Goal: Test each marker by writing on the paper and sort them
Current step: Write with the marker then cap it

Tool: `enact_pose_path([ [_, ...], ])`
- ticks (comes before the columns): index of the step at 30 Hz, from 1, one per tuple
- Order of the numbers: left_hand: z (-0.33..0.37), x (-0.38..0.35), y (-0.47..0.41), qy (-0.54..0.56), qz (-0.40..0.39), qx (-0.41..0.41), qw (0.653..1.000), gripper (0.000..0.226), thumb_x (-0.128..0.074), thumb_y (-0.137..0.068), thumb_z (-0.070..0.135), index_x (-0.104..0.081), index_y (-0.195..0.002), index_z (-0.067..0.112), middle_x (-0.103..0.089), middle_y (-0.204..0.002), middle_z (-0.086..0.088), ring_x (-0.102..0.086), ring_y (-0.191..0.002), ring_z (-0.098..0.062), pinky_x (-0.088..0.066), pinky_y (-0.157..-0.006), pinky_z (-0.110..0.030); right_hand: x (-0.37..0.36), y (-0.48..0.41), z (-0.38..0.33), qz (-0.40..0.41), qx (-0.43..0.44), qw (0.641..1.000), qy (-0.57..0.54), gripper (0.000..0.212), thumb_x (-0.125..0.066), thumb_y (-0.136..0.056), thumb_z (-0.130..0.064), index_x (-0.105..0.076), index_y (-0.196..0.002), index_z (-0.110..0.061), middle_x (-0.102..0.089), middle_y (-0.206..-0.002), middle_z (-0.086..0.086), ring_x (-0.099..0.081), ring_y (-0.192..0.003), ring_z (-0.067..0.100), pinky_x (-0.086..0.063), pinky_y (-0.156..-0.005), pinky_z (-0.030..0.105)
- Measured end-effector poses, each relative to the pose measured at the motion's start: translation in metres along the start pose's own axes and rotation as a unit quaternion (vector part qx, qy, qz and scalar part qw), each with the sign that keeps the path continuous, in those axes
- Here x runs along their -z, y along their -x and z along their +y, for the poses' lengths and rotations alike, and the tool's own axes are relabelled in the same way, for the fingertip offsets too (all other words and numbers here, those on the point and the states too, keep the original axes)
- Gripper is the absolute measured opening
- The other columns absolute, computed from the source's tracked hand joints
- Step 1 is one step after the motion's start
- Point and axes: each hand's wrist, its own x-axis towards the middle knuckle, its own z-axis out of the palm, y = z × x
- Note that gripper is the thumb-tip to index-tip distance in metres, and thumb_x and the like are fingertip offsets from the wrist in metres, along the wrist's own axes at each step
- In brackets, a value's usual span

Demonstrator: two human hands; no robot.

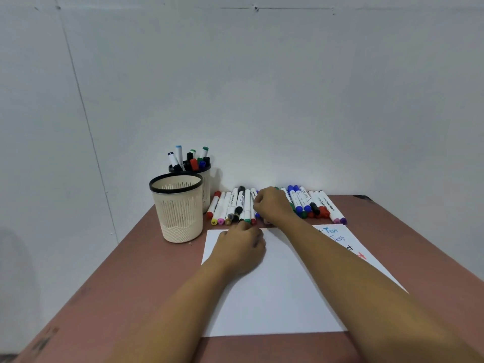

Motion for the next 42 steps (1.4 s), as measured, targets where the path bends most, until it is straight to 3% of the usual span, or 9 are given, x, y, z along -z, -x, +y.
enact_pose_path([
  [4, 0.0, 0.005, 0.0, 0.026, -0.003, 0.008, 1.0, 0.033, -0.037, -0.097, 0.033, -0.06, -0.116, 0.018, -0.054, -0.122, -0.002, -0.053, -0.109, -0.022, -0.044, -0.09, -0.033, 0.016, 0.009, 0.004, 0.057, -0.077, 0.988, -0.118, 0.017, -0.051, -0.081, 0.0, -0.064, -0.073, 0.006, -0.063, -0.074, 0.023, -0.052, -0.067, 0.025, -0.044, -0.061, 0.029],
  [7, 0.0, 0.008, 0.0, 0.018, 0.001, 0.008, 1.0, 0.034, -0.036, -0.098, 0.034, -0.06, -0.118, 0.02, -0.055, -0.122, 0.001, -0.054, -0.109, -0.019, -0.044, -0.086, -0.03, 0.032, 0.025, 0.011, 0.076, -0.119, 0.971, -0.193, 0.03, -0.047, -0.081, 0.001, -0.045, -0.054, -0.012, -0.042, -0.052, 0.004, -0.045, -0.054, 0.02, -0.033, -0.049, 0.024],
  [13, 0.02, 0.023, 0.0, 0.117, 0.066, 0.038, 0.99, 0.04, -0.035, -0.1, 0.033, -0.065, -0.099, 0.007, -0.064, -0.1, -0.008, -0.057, -0.097, -0.024, -0.04, -0.077, -0.033, 0.054, 0.078, 0.018, 0.049, -0.097, 0.927, -0.36, 0.013, -0.058, -0.089, -0.001, -0.065, -0.082, -0.01, -0.063, -0.072, 0.005, -0.057, -0.059, 0.013, -0.055, -0.078, 0.032],
  [15, 0.027, 0.026, 0.0, 0.32, 0.058, 0.098, 0.941, 0.045, -0.037, -0.1, 0.037, -0.066, -0.096, 0.003, -0.067, -0.096, -0.011, -0.061, -0.091, -0.024, -0.047, -0.079, -0.034, 0.054, 0.092, 0.017, 0.03, -0.07, 0.921, -0.383, 0.009, -0.059, -0.09, -0.002, -0.065, -0.087, -0.007, -0.065, -0.076, 0.004, -0.06, -0.062, 0.012, -0.056, -0.076, 0.03],
  [17, 0.032, 0.026, 0.003, 0.509, 0.03, 0.141, 0.848, 0.04, -0.043, -0.098, 0.037, -0.066, -0.096, 0.005, -0.068, -0.094, -0.008, -0.064, -0.089, -0.018, -0.054, -0.076, -0.03, 0.048, 0.1, 0.017, 0.017, -0.048, 0.928, -0.37, 0.009, -0.061, -0.09, -0.005, -0.065, -0.085, -0.011, -0.066, -0.078, 0.002, -0.063, -0.065, 0.01, -0.057, -0.076, 0.031],
  [24, 0.025, 0.025, 0.002, 0.657, 0.008, 0.139, 0.741, 0.025, -0.049, -0.097, 0.019, -0.061, -0.092, -0.003, -0.069, -0.097, -0.022, -0.068, -0.091, -0.029, -0.055, -0.086, -0.037, 0.035, 0.106, 0.018, 0.012, -0.02, 0.936, -0.352, 0.014, -0.06, -0.093, -0.017, -0.068, -0.085, -0.01, -0.069, -0.079, 0.002, -0.063, -0.068, 0.009, -0.055, -0.067, 0.029],
  [26, 0.026, 0.028, 0.002, 0.627, 0.037, 0.13, 0.768, 0.02, -0.049, -0.097, 0.016, -0.056, -0.087, 0.001, -0.068, -0.092, -0.019, -0.067, -0.086, -0.026, -0.057, -0.081, -0.034, 0.039, 0.103, 0.018, 0.041, -0.037, 0.927, -0.37, 0.021, -0.056, -0.095, -0.024, -0.067, -0.081, -0.012, -0.066, -0.07, -0.003, -0.058, -0.065, 0.008, -0.049, -0.06, 0.025],
  [32, 0.031, 0.024, 0.013, 0.302, 0.045, -0.006, 0.952, 0.012, -0.048, -0.097, 0.021, -0.05, -0.102, 0.01, -0.051, -0.076, -0.002, -0.051, -0.07, -0.018, -0.048, -0.073, -0.032, 0.045, 0.103, 0.012, 0.04, -0.046, 0.889, -0.454, 0.026, -0.063, -0.09, -0.035, -0.058, -0.073, -0.016, -0.049, -0.055, -0.005, -0.042, -0.047, 0.005, -0.032, -0.046, 0.02],
  [42, 0.035, 0.023, 0.016, 0.239, 0.043, -0.021, 0.97, 0.029, -0.044, -0.099, 0.028, -0.051, -0.116, 0.006, -0.04, -0.066, 0.006, -0.038, -0.061, -0.008, -0.03, -0.059, -0.024, 0.038, 0.096, 0.02, 0.036, -0.056, 0.892, -0.447, 0.031, -0.055, -0.097, -0.023, -0.054, -0.07, -0.009, -0.04, -0.051, -0.002, -0.034, -0.041, 0.005, -0.03, -0.044, 0.019],
])
